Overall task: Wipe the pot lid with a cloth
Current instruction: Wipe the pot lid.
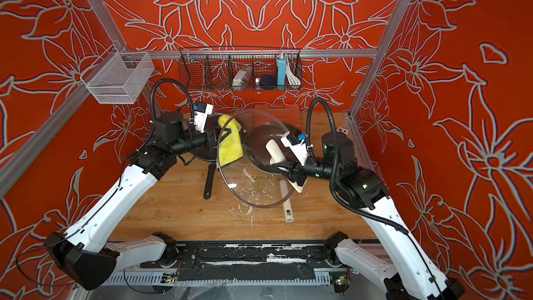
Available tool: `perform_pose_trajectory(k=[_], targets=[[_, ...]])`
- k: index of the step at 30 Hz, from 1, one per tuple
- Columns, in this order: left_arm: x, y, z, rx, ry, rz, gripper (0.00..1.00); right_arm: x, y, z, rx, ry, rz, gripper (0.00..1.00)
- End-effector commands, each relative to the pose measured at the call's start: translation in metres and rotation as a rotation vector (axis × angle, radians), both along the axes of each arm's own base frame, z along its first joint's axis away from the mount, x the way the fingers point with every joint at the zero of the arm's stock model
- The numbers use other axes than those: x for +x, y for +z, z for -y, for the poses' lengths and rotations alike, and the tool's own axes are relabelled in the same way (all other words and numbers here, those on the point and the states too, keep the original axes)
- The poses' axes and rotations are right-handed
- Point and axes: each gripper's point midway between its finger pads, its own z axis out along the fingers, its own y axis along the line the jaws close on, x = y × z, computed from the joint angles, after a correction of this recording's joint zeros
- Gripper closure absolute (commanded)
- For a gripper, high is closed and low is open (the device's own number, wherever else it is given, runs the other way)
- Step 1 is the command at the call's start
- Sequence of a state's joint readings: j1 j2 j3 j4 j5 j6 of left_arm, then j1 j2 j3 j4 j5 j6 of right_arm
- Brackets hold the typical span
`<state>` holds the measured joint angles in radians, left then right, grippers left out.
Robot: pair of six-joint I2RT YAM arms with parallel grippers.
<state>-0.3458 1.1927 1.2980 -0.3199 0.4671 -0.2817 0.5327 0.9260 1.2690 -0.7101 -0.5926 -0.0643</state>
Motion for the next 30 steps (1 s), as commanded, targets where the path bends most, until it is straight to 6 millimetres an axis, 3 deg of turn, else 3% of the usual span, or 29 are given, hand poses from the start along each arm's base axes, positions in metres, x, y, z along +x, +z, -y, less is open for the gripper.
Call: perform_pose_trajectory(k=[1, 13, 22, 30], targets=[[-0.005, 0.006, -0.022, 0.089, 0.065, 0.020, 1.00, 0.012, 0.054, 0.013, -0.002, -0.063, 0.265, 1.00], [-0.018, 0.009, -0.044, 0.237, 0.111, 0.015, 1.00, 0.054, 0.000, 0.014, -0.226, -0.114, 0.245, 1.00], [-0.027, 0.016, -0.041, 0.217, 0.075, 0.034, 1.00, 0.089, -0.049, 0.001, -0.335, -0.104, 0.158, 1.00], [-0.031, 0.012, -0.029, 0.215, -0.009, 0.020, 1.00, 0.097, -0.065, -0.001, -0.352, -0.055, 0.167, 1.00]])
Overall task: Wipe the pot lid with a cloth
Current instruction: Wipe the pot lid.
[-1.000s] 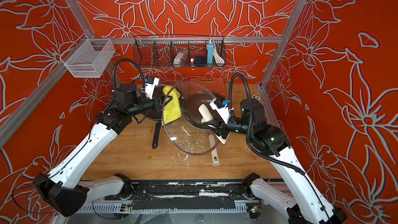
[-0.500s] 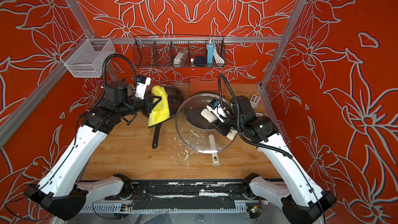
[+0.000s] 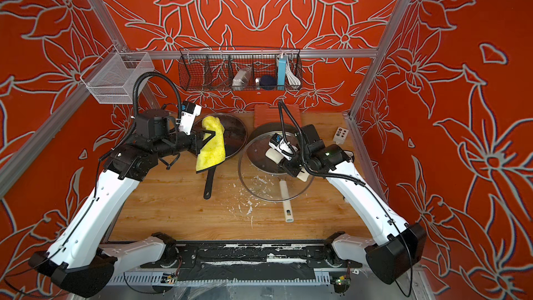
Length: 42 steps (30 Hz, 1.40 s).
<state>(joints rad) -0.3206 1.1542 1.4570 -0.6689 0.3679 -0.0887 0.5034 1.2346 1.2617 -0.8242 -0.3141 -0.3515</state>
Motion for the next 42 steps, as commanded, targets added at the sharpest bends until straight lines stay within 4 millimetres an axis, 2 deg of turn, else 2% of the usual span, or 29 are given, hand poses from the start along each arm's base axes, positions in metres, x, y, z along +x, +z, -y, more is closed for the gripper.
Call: perform_pose_trajectory(k=[1, 10, 15, 17, 26, 31, 36, 42], targets=[[-0.005, 0.005, 0.009, -0.001, -0.080, 0.009, 1.00, 0.018, 0.057, -0.018, 0.127, 0.101, 0.244, 1.00], [-0.010, 0.008, 0.031, -0.042, -0.227, -0.019, 1.00, 0.013, 0.045, -0.026, 0.087, 0.265, 0.294, 1.00], [-0.012, 0.011, 0.045, -0.042, -0.334, -0.086, 1.00, -0.011, 0.043, -0.031, 0.100, 0.426, 0.380, 1.00], [-0.009, 0.006, 0.049, -0.037, -0.357, -0.123, 1.00, -0.018, 0.049, -0.033, 0.134, 0.462, 0.395, 1.00], [0.009, -0.020, 0.058, -0.003, -0.382, -0.215, 1.00, -0.030, 0.070, -0.046, 0.242, 0.538, 0.418, 1.00], [0.020, -0.028, 0.066, -0.019, -0.406, -0.260, 1.00, -0.035, 0.075, -0.048, 0.278, 0.550, 0.426, 1.00], [0.026, -0.037, 0.081, -0.027, -0.440, -0.292, 1.00, -0.038, 0.081, -0.052, 0.321, 0.564, 0.429, 1.00], [0.035, -0.050, 0.108, -0.006, -0.479, -0.320, 1.00, -0.042, 0.081, -0.055, 0.349, 0.583, 0.421, 1.00]])
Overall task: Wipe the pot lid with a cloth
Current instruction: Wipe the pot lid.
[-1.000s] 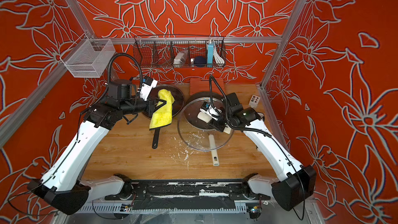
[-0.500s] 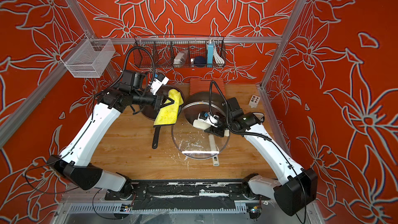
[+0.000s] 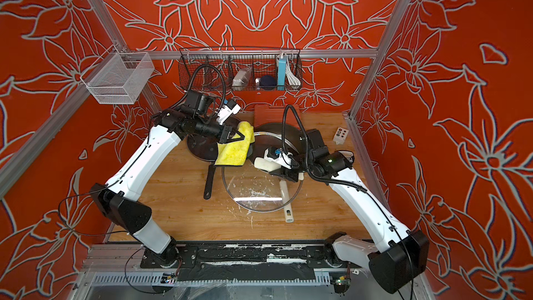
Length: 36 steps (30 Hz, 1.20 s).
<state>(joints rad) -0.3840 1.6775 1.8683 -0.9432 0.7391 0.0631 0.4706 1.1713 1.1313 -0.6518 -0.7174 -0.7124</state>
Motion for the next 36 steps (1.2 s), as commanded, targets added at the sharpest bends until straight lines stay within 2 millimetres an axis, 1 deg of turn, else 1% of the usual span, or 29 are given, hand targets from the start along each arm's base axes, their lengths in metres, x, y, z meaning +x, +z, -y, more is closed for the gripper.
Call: perform_pose_trajectory(k=[1, 10, 17, 21, 28, 32, 36], targets=[[0.002, -0.002, 0.017, -0.001, -0.049, -0.005, 1.00, -0.008, 0.064, -0.016, 0.195, 0.109, 0.187, 1.00], [0.017, -0.021, 0.053, -0.009, -0.109, -0.061, 1.00, -0.021, 0.071, -0.019, 0.220, 0.150, 0.195, 1.00], [0.021, -0.029, 0.083, -0.023, -0.178, -0.087, 1.00, -0.028, 0.072, -0.025, 0.225, 0.185, 0.191, 1.00], [0.019, -0.026, 0.101, -0.049, -0.219, -0.088, 1.00, -0.032, 0.072, -0.028, 0.225, 0.202, 0.185, 1.00], [0.011, -0.033, 0.129, -0.069, -0.291, -0.118, 1.00, -0.032, 0.074, -0.030, 0.226, 0.206, 0.186, 1.00], [0.003, -0.032, 0.139, -0.101, -0.331, -0.135, 1.00, -0.033, 0.075, -0.029, 0.229, 0.201, 0.186, 1.00], [-0.007, -0.024, 0.143, -0.137, -0.376, -0.139, 1.00, -0.033, 0.075, -0.029, 0.230, 0.198, 0.187, 1.00]])
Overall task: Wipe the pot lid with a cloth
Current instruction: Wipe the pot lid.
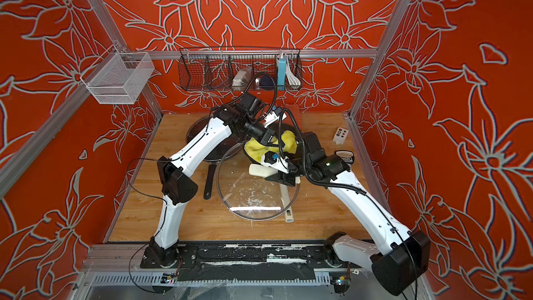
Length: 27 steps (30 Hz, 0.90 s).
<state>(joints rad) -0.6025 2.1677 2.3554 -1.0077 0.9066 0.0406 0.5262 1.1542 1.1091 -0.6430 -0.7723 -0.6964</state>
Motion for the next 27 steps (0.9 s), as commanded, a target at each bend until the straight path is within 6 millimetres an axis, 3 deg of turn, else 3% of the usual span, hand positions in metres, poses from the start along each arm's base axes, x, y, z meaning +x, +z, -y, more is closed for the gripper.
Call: perform_pose_trajectory(k=[1, 4, 14, 21, 27], targets=[[-0.013, 0.015, 0.006, -0.064, -0.067, -0.006, 1.00, -0.008, 0.073, -0.014, 0.201, 0.101, 0.206, 1.00], [-0.016, 0.016, 0.004, -0.061, -0.073, -0.001, 1.00, -0.007, 0.073, -0.014, 0.199, 0.095, 0.206, 1.00], [0.013, 0.011, -0.031, 0.041, 0.092, 0.052, 1.00, -0.005, 0.074, -0.009, 0.189, 0.068, 0.220, 1.00], [0.023, 0.015, -0.076, 0.066, 0.187, 0.049, 1.00, -0.002, 0.072, -0.006, 0.179, 0.048, 0.219, 1.00], [0.026, 0.000, -0.128, 0.114, 0.306, 0.028, 1.00, 0.002, 0.072, -0.003, 0.180, 0.034, 0.218, 1.00]])
